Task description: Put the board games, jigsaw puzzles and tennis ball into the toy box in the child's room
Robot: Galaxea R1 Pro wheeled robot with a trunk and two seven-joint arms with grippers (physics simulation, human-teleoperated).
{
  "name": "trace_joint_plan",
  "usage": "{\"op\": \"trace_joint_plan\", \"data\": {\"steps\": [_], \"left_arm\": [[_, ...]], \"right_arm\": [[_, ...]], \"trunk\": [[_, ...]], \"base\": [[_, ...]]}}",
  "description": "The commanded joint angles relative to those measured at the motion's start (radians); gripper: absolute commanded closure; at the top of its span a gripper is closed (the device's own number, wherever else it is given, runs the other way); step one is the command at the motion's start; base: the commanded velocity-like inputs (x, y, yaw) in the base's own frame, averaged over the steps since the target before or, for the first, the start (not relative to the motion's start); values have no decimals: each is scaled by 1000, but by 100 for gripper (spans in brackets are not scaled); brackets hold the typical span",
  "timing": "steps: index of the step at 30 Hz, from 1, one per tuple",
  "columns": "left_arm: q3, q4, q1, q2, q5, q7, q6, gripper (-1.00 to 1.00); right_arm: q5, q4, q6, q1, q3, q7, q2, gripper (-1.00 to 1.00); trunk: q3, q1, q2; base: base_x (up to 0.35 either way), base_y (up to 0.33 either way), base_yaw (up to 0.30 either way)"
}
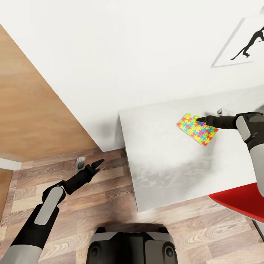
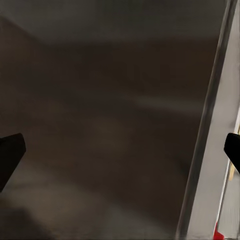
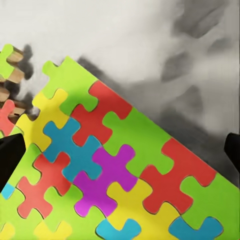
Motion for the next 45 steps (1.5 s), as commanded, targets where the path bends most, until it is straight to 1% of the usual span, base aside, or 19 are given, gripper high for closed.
{"op": "trace_joint_plan", "data": {"steps": [1, 21, 45], "left_arm": [[1, 0, -1, 0, 4, -2, 5, -100], [4, 0, 1, 0, 6, -2, 5, -100], [7, 0, 1, 2, 15, -2, 6, -100]], "right_arm": [[3, 0, 7, 0, -1, 3, 1, -100], [2, 0, 7, -1, -1, 4, 3, -100], [3, 0, 7, -1, -1, 4, 5, -100]], "trunk": [[-1, 0, -1], [-1, 0, -1], [-1, 0, -1]], "base": [[-87, 142, 0], [-39, 59, 0], [-141, 242, 0]]}}
